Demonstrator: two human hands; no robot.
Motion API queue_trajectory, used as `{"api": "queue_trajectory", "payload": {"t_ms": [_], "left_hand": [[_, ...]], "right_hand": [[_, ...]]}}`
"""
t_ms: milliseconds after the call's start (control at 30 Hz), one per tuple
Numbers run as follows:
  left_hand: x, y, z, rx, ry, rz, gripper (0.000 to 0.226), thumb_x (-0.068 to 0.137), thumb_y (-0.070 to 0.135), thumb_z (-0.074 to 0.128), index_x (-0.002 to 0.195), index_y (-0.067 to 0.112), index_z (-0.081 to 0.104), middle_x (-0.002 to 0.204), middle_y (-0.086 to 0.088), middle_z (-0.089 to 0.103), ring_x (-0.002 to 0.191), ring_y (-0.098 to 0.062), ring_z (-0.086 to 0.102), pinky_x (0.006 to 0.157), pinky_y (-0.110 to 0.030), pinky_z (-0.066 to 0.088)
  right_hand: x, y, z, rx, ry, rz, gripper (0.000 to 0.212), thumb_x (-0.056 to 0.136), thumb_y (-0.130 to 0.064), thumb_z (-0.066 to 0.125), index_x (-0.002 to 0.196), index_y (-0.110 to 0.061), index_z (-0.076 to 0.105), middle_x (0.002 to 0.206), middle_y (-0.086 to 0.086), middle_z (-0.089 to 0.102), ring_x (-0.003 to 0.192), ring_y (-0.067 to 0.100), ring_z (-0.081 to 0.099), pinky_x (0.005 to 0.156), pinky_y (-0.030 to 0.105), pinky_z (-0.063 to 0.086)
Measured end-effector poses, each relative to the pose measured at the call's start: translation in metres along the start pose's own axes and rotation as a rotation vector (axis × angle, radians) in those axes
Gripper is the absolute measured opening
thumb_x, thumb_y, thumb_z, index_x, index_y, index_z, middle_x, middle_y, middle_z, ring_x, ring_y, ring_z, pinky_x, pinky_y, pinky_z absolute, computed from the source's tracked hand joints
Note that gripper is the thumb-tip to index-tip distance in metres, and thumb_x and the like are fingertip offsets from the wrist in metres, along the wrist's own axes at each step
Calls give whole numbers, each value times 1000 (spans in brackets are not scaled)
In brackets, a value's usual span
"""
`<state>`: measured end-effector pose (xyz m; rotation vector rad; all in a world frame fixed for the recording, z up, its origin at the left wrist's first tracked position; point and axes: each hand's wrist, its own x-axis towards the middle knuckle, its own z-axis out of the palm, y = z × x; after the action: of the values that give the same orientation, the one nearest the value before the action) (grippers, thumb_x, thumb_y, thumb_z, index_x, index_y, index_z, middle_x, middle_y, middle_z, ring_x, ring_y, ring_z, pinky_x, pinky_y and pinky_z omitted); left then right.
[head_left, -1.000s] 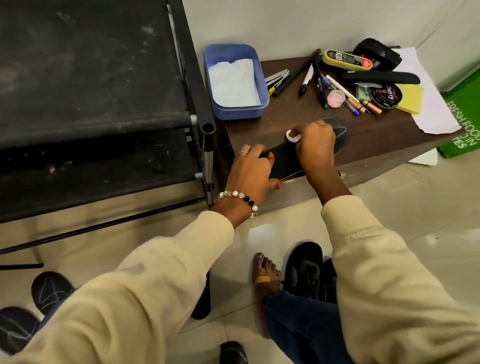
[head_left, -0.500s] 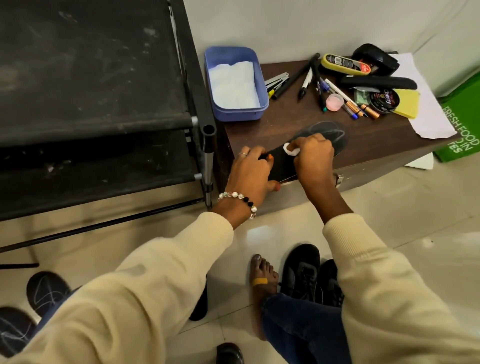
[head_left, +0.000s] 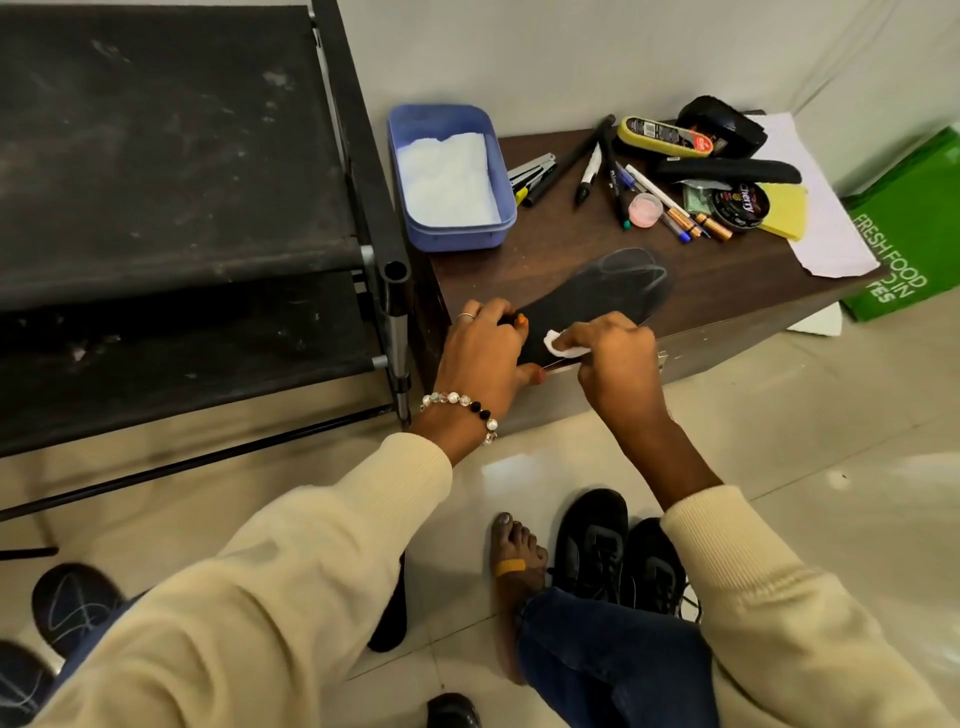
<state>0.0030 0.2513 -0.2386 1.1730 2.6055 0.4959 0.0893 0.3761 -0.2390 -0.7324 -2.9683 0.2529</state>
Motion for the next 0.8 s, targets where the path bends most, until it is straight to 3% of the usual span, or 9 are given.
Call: {"api": "queue_trajectory", "payload": {"t_ms": [133, 300, 400, 633, 800], "left_hand": [[1, -2, -1, -5, -2, 10, 58, 87, 46, 62, 134, 12, 54, 136, -2, 43, 124, -24, 34, 104, -28, 32], [0, -1, 0, -17, 7, 10, 56, 87, 44, 64, 132, 11, 56, 135, -1, 43, 124, -23, 33, 103, -28, 33], [0, 0, 0, -10, 7, 2, 56, 87, 43, 64, 133, 11, 55, 135, -2, 43, 125, -23, 33, 104, -28, 32], [0, 3, -1, 26, 21, -4, 54, 88, 41, 64, 132, 11, 56, 136, -3, 44, 125, -25, 35, 104, -29, 34], [-1, 0, -1, 23, 12, 19, 58, 88, 45, 63, 134, 12, 55, 136, -2, 43, 124, -24, 34, 104, -28, 33]], "right_hand": [[11, 19, -12, -62, -23, 158, 35, 90, -4, 56, 123, -14, 62, 124, 15, 56, 110, 30, 53, 93, 33, 42], [19, 42, -20, -40, 8, 371, 38, 88, -3, 62, 125, -10, 61, 126, 17, 54, 111, 32, 50, 95, 35, 43], [17, 27, -16, -44, -13, 341, 34, 89, -7, 60, 123, -7, 61, 124, 19, 54, 112, 31, 52, 96, 34, 43], [9, 4, -5, -35, -4, 62, 31, 89, -7, 58, 120, -14, 64, 122, 13, 56, 104, 25, 57, 90, 29, 44], [29, 38, -14, -3, 58, 244, 36, 89, -3, 58, 124, -12, 61, 126, 15, 54, 113, 29, 52, 98, 34, 42]]}}
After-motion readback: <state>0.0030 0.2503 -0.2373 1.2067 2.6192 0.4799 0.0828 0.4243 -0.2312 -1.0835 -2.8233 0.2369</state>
